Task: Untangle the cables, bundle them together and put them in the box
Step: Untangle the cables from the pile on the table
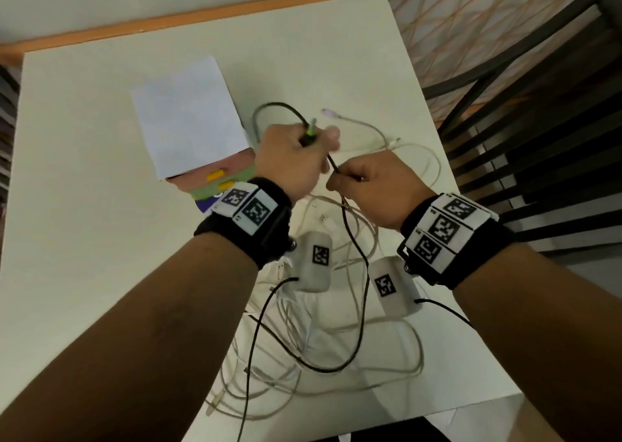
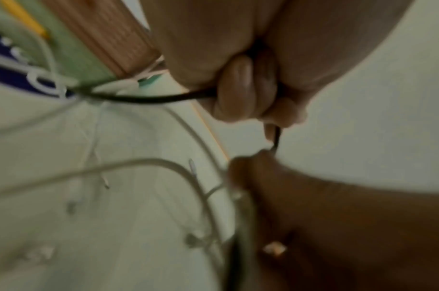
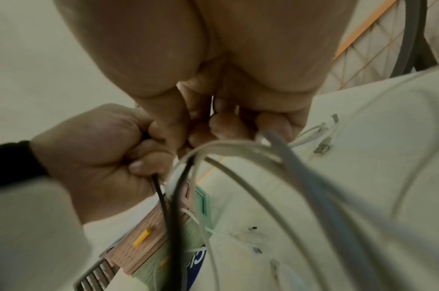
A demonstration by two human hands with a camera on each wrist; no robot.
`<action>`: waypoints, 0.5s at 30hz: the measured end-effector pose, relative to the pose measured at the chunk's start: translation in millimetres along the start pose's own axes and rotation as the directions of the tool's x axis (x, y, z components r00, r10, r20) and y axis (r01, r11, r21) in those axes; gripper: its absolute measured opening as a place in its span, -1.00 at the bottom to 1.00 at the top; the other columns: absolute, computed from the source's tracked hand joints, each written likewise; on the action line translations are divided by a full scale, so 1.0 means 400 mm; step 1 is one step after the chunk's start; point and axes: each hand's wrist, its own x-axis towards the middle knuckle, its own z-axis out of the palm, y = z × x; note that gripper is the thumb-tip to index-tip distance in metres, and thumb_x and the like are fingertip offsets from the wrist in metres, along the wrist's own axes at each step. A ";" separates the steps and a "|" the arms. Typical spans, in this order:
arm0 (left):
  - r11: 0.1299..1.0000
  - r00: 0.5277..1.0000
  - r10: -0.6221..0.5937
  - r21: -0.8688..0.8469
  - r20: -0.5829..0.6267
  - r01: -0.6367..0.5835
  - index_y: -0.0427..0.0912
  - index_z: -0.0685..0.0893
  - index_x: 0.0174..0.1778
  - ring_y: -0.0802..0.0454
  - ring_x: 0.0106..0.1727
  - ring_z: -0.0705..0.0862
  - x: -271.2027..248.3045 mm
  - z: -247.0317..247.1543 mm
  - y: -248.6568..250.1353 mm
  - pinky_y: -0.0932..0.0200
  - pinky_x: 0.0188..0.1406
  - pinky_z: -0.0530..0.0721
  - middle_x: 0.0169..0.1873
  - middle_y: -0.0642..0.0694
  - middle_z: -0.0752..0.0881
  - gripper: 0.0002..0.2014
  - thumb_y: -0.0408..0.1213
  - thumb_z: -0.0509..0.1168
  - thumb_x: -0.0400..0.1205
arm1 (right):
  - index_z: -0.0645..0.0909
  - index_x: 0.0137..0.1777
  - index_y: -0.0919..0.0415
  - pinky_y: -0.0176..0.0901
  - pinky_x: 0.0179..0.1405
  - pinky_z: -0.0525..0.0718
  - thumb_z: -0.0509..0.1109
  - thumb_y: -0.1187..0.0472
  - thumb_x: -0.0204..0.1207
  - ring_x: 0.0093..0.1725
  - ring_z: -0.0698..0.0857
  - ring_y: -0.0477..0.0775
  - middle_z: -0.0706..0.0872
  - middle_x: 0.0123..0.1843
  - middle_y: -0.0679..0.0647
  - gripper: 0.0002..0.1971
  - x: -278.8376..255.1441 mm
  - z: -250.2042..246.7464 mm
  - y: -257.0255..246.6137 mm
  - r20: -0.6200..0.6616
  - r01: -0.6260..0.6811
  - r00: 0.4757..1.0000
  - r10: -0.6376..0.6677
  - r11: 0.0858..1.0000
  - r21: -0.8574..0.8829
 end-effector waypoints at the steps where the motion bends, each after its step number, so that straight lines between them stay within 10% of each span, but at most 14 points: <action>1: 0.990 0.995 -0.035 -0.140 -0.089 0.022 -0.16 0.78 -0.29 0.08 -0.64 0.43 0.007 -0.005 0.012 0.21 -0.53 0.40 -0.65 0.03 0.60 -0.75 -0.10 0.42 0.64 | 0.71 -0.25 0.32 -0.19 -0.40 0.51 0.38 0.07 0.57 -0.51 0.50 -0.10 0.63 -0.48 0.09 -0.68 0.000 0.001 0.001 0.014 -0.006 1.000 0.007 0.999 -0.050; 3: 0.931 0.992 -0.089 -0.362 -0.088 0.052 -0.22 0.75 -0.25 0.04 -0.62 0.36 0.013 -0.008 0.020 0.21 -0.58 0.31 -0.63 -0.03 0.53 -0.75 -0.13 0.41 0.66 | 0.68 -0.27 0.38 -0.11 -0.37 0.53 0.38 0.04 0.56 -0.48 0.52 0.00 0.65 -0.44 0.20 -0.63 0.001 0.000 -0.003 0.041 -0.020 0.999 0.025 0.991 -0.134; 7: 0.993 0.975 0.051 0.096 0.218 -0.074 -0.24 0.78 -0.35 0.03 -0.59 0.45 -0.023 0.006 0.005 0.11 -0.51 0.42 -0.56 -0.18 0.67 -0.60 0.08 0.47 0.47 | 0.76 -0.22 0.22 -0.06 -0.26 0.61 0.44 0.10 0.53 -0.33 0.67 -0.05 0.75 -0.34 0.13 -0.79 -0.001 -0.016 -0.005 -0.020 0.024 0.999 -0.025 0.999 -0.026; 10: 0.978 0.994 -0.005 -0.207 -0.108 -0.018 -0.12 0.77 -0.40 0.04 -0.58 0.44 0.011 -0.017 0.041 0.17 -0.53 0.36 -0.54 -0.07 0.68 -0.71 -0.09 0.44 0.61 | 0.76 -0.19 0.23 -0.14 -0.24 0.65 0.44 0.08 0.55 -0.39 0.65 -0.05 0.76 -0.33 0.07 -0.77 -0.017 -0.008 0.003 -0.017 0.017 1.000 -0.018 0.999 -0.038; 12: 0.922 0.995 -0.049 -0.388 -0.084 0.012 -0.21 0.72 -0.33 0.02 -0.55 0.37 0.024 -0.034 0.054 0.17 -0.56 0.29 -0.48 -0.14 0.60 -0.73 -0.15 0.44 0.63 | 0.75 -0.18 0.24 -0.03 -0.19 0.74 0.43 0.07 0.56 -0.33 0.74 0.11 0.79 -0.28 0.15 -0.76 -0.019 0.002 0.015 0.026 -0.006 1.000 0.008 0.999 -0.047; 15: 0.994 0.963 0.023 0.094 0.269 -0.050 -0.24 0.72 -0.32 0.07 -0.59 0.43 -0.016 -0.019 0.035 0.19 -0.55 0.38 -0.55 -0.13 0.61 -0.70 -0.07 0.49 0.57 | 0.77 -0.20 0.11 0.01 -0.15 0.74 0.42 0.14 0.55 -0.28 0.75 0.04 0.79 -0.27 0.05 -0.85 -0.015 -0.003 0.014 0.002 0.019 1.000 -0.020 0.998 0.067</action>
